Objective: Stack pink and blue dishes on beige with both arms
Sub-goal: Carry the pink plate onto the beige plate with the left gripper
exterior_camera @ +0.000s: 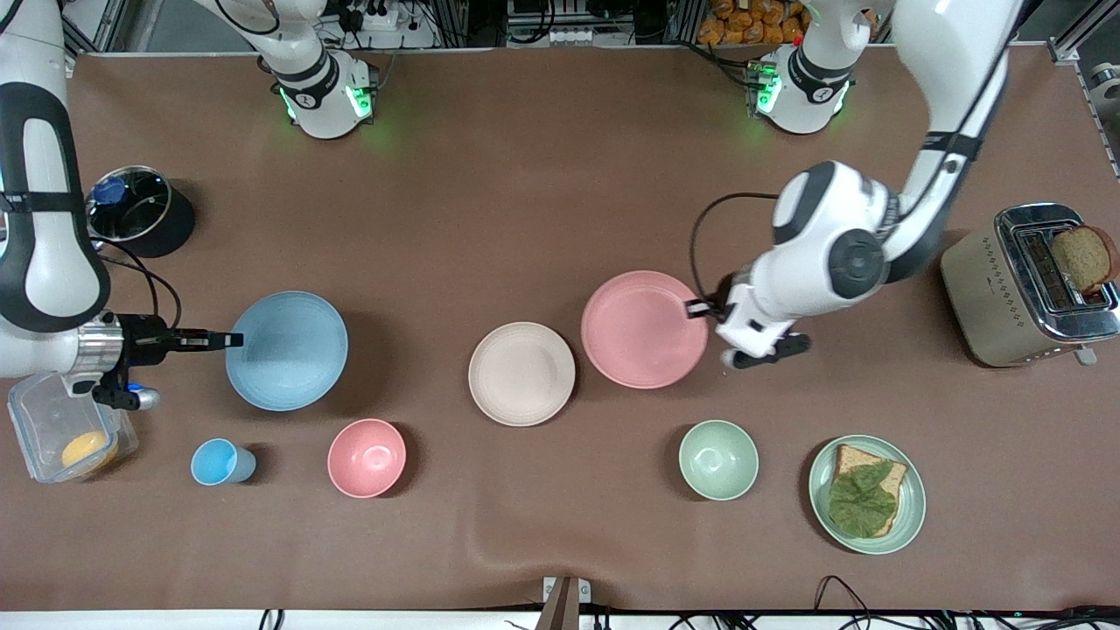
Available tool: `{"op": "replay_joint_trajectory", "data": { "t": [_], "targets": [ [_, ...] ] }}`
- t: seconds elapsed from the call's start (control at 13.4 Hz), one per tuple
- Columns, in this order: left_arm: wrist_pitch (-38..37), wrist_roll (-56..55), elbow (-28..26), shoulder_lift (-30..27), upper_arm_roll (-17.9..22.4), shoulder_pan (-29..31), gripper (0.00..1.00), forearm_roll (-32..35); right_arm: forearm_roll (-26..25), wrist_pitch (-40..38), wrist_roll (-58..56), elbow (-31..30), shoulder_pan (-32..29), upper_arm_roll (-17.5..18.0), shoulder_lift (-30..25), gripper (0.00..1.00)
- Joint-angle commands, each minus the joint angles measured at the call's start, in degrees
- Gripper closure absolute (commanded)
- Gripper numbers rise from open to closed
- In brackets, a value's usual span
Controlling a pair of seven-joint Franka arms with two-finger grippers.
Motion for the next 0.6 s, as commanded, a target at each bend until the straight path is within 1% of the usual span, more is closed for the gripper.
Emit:
{"op": "replay_joint_trajectory", "data": {
  "t": [0.0,0.15,0.3,0.45,0.52],
  "targets": [
    [1.88,-7.31,7.89,7.73,0.82,-5.42,1.0,-0.27,1.45,-0.83,0.11,1.69,-0.22,0.49,0.5,1.0],
    [4.95,-9.08,10.44,11.08,1.52,-7.97,1.0,-0.35,1.97,-1.18,1.25,3.09,1.79,0.5,0.59,1.0],
    [7.85,-9.44,12.47,13.89,3.36,-10.52,1.0,-0.36,8.18,-1.27,2.22,3.28,1.45,0.41,1.29,1.0],
    [11.1,-9.62,12.74,15.48,6.25,-13.51,1.0,-0.71,9.09,-2.49,2.48,4.24,1.54,0.41,1.29,1.0],
    [12.51,-9.7,13.52,16.53,6.7,-14.82,1.0,-0.71,9.27,-3.46,3.35,5.2,1.63,0.32,1.38,1.0]
  ]
}}
